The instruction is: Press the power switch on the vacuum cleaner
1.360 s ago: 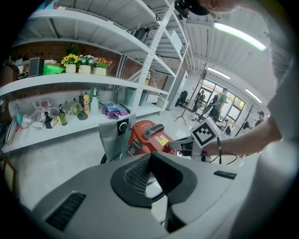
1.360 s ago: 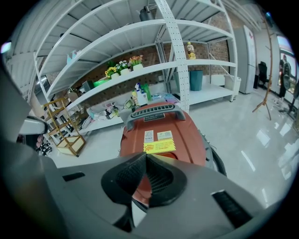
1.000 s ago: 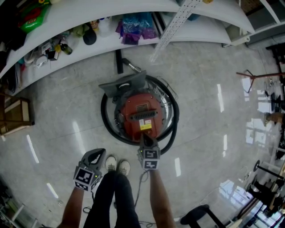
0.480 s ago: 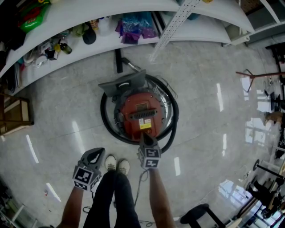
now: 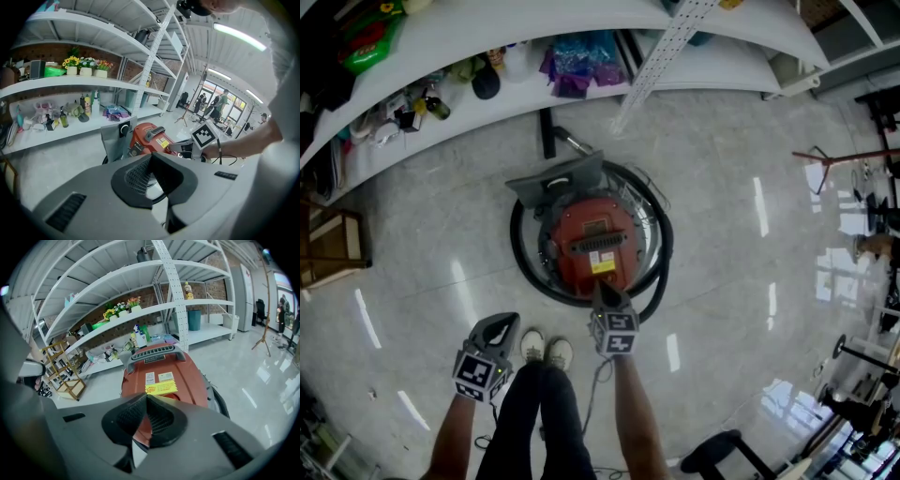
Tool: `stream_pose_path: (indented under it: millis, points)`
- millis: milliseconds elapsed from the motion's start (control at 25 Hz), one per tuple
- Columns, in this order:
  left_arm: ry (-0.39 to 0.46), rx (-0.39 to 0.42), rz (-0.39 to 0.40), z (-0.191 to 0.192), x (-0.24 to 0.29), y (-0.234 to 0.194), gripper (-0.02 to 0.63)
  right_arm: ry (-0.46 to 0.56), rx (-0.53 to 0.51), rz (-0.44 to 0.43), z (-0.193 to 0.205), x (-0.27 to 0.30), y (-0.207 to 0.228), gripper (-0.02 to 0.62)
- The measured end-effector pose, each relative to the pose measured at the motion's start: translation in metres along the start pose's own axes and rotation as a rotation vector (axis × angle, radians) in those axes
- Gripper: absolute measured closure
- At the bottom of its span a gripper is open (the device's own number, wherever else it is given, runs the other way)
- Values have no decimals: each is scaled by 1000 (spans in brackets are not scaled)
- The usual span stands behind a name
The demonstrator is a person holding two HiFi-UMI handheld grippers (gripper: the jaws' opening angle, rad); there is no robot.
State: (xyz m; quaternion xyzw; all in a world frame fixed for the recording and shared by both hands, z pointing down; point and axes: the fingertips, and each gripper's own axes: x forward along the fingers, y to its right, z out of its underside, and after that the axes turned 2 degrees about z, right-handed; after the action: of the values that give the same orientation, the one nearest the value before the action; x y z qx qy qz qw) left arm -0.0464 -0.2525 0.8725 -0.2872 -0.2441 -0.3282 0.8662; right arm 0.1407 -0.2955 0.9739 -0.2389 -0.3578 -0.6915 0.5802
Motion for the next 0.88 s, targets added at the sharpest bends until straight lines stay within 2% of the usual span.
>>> stream_pose_path:
  millis: [520, 880]
  points:
    - [22, 25, 0, -22, -11, 13, 600, 13, 2, -4, -8, -22, -2, 583]
    - [63, 66, 10, -55, -25, 31, 600, 49, 15, -2, -26, -50, -7, 583]
